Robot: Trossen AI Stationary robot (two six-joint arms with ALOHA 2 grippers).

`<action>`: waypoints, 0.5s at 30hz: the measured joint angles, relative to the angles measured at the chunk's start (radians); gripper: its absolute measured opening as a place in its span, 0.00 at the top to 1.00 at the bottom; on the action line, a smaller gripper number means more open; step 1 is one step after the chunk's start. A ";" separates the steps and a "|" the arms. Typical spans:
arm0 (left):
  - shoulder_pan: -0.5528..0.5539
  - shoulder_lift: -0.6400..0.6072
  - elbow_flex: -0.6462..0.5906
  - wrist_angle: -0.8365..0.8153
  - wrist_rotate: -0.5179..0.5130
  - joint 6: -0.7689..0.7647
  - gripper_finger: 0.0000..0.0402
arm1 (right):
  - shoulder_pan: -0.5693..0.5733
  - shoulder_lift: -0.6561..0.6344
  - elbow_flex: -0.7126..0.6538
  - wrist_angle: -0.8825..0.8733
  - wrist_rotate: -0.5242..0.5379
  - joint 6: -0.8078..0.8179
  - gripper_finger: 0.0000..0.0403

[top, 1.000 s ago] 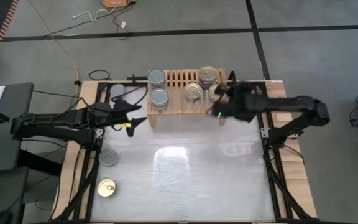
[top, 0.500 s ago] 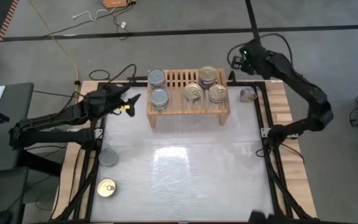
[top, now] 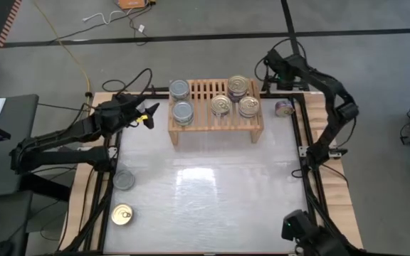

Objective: Stack canned seafood by type on shelf
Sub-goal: Stack the blue-pink tuna can on top of the other blue-pink tuna can on the shelf

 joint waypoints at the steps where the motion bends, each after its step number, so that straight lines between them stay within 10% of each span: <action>1: 0.000 0.000 0.000 0.000 0.000 -0.005 0.26 | -0.006 0.017 0.001 -0.006 0.000 0.013 0.97; 15: 0.000 0.000 0.000 -0.003 0.003 -0.099 0.26 | -0.055 0.077 -0.001 0.121 0.011 0.457 0.91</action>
